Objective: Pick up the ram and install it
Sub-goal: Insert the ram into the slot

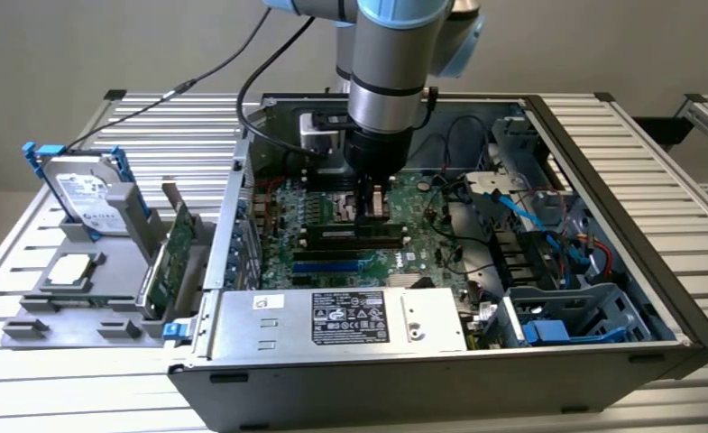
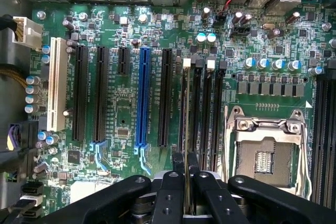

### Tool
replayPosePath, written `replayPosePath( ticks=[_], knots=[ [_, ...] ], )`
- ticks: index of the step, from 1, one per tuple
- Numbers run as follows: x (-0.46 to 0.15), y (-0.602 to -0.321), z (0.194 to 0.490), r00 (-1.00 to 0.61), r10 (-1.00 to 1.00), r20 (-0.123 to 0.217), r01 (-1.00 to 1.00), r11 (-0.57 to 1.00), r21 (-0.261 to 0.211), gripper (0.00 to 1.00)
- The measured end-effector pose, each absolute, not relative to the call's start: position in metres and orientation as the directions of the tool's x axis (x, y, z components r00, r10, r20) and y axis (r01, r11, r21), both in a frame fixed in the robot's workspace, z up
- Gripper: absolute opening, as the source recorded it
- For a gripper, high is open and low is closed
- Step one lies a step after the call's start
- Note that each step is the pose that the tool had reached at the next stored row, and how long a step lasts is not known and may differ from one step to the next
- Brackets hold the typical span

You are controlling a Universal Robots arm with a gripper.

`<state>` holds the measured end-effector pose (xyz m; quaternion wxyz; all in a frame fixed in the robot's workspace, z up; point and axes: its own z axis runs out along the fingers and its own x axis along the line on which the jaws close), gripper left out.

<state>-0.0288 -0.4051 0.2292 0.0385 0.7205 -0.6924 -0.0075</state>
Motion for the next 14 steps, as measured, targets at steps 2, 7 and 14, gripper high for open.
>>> replayPosePath(
  ticks=[2, 7, 14],
  knots=[
    [-0.0288, -0.4051, 0.2292, 0.039, -0.998, 0.043, -0.997, -0.036, 0.066, 0.14],
    [-0.0288, -0.4052, 0.2292, 0.029, -0.999, 0.046, -0.998, -0.026, 0.066, 0.14],
    [-0.0288, -0.4052, 0.2287, 0.025, -0.998, 0.053, -0.998, -0.021, 0.060, 0.14]
  ],
)
